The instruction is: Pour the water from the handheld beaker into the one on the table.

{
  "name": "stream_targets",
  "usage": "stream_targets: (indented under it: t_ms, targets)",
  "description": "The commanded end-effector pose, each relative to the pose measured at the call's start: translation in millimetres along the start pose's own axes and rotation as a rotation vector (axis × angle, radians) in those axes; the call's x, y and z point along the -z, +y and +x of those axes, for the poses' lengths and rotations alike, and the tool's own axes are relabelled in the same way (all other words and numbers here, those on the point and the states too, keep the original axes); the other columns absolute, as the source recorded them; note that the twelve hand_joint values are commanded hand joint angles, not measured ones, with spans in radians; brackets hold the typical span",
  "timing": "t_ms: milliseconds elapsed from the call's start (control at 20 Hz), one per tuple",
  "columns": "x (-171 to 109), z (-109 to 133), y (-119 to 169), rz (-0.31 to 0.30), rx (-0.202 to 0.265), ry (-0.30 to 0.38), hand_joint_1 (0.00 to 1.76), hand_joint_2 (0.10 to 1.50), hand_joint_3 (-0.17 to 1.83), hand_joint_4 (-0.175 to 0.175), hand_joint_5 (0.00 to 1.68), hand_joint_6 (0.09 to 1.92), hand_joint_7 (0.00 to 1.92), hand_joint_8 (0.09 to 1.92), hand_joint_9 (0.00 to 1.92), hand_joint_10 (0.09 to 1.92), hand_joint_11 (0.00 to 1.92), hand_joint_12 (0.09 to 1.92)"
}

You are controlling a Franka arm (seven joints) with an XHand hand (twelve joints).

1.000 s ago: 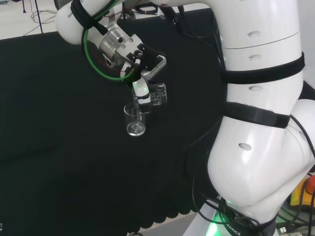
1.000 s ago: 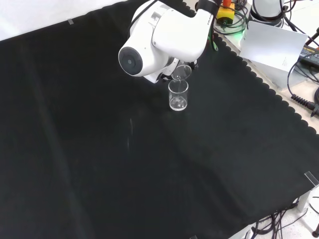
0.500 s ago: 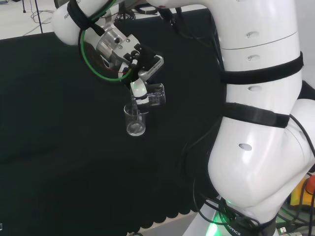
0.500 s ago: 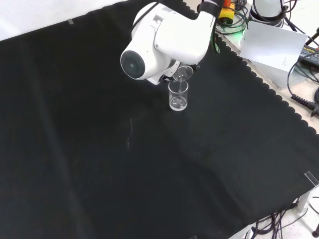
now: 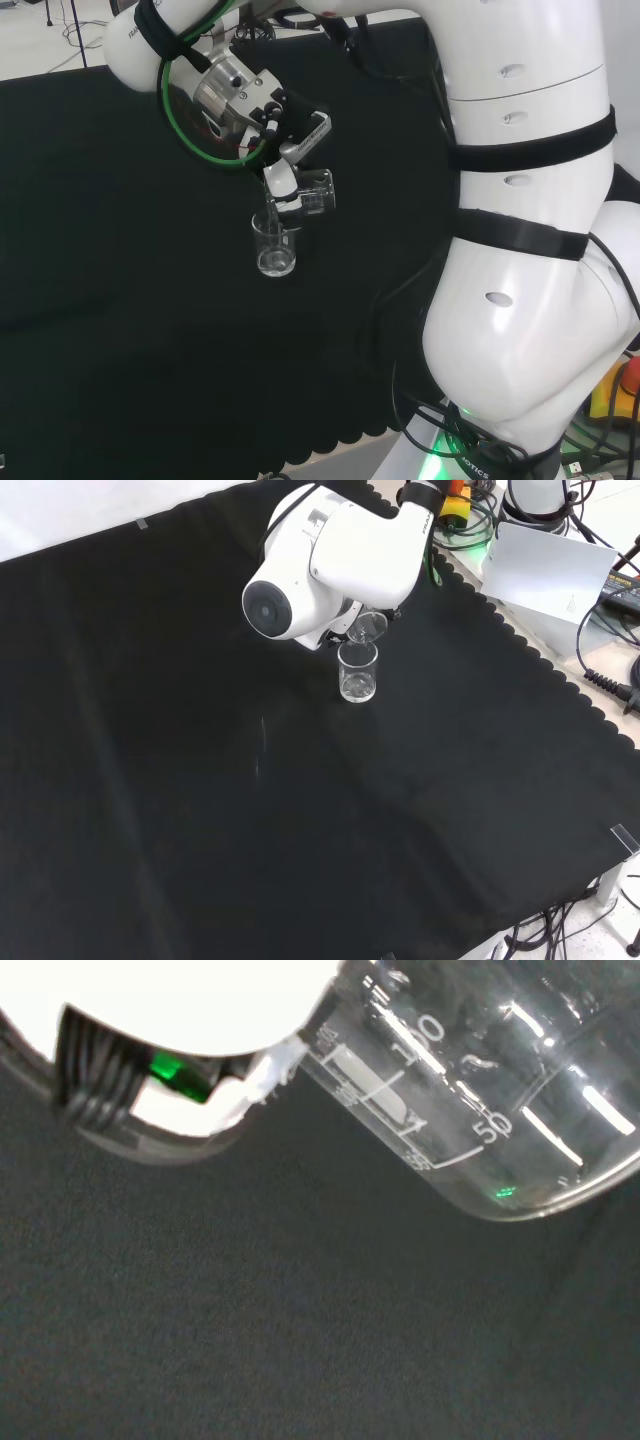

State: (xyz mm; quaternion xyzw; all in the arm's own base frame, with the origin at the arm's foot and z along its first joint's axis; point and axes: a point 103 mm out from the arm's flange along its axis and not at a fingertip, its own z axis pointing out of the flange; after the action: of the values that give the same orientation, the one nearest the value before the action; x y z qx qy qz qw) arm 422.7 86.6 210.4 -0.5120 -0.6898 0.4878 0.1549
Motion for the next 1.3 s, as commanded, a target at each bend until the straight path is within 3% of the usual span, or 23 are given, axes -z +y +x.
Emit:
stream_targets:
  t_ms: [50,550,1050,1300]
  targets:
    - [-2.6,-6.7,-2.6,-0.040,0.023,0.017,1.32,0.66,0.54,-0.175,1.48,0.21,1.60,0.09,1.69,0.09,1.45,0.63]
    - [-6.7,-15.2,-9.3,-0.183,0.105,0.093,1.32,0.66,0.54,-0.175,1.47,0.21,1.60,0.09,1.69,0.09,1.45,0.63]
    - [-21.8,-34.7,-5.0,-0.371,0.221,0.240,1.32,0.66,0.54,-0.175,1.47,0.21,1.60,0.09,1.69,0.09,1.45,0.63]
    - [-27.1,-46.2,0.2,-0.424,0.264,0.285,1.32,0.66,0.53,-0.175,1.47,0.21,1.60,0.09,1.68,0.09,1.45,0.63]
